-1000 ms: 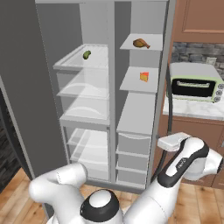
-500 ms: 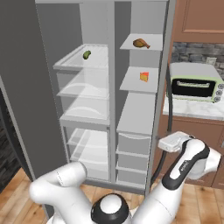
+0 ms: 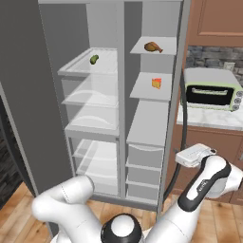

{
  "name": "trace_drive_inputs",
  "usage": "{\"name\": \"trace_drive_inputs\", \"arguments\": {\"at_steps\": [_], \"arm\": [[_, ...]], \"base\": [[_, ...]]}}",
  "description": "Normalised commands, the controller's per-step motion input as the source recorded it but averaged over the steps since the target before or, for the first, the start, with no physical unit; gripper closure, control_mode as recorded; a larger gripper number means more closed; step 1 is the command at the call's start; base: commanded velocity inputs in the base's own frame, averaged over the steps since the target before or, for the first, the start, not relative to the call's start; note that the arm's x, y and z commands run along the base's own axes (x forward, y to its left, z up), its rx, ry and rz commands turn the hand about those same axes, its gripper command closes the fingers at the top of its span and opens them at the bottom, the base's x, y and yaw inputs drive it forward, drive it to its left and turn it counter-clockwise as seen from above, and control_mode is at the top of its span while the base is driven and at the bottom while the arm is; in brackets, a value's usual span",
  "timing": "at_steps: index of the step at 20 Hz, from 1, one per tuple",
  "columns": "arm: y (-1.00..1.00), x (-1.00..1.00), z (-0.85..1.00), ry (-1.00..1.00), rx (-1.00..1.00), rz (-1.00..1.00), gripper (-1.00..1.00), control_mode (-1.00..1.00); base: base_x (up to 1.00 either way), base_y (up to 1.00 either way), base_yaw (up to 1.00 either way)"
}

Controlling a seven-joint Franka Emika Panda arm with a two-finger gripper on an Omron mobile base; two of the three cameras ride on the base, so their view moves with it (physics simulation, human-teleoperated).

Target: There's a chicken drumstick in the fridge that needs to be moved to the freezer for freezing. Pick up the chicken drumstick from the fridge, place it on any shelf in the freezer, and close the fridge and freezer doors when done.

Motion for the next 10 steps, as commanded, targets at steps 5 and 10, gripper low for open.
{"name": "trace_drive_inputs", "arguments": {"at_steps": [5, 10], "arm": [[-0.20, 0.27, -0.07, -0.01, 0.00, 0.00, -1.00, -1.00], [-0.10, 0.63, -0.18, 0.00, 0.00, 0.00, -1.00, -1.00]], "base": [[0.00, 0.00, 0.00], [0.00, 0.00, 0.00]]}}
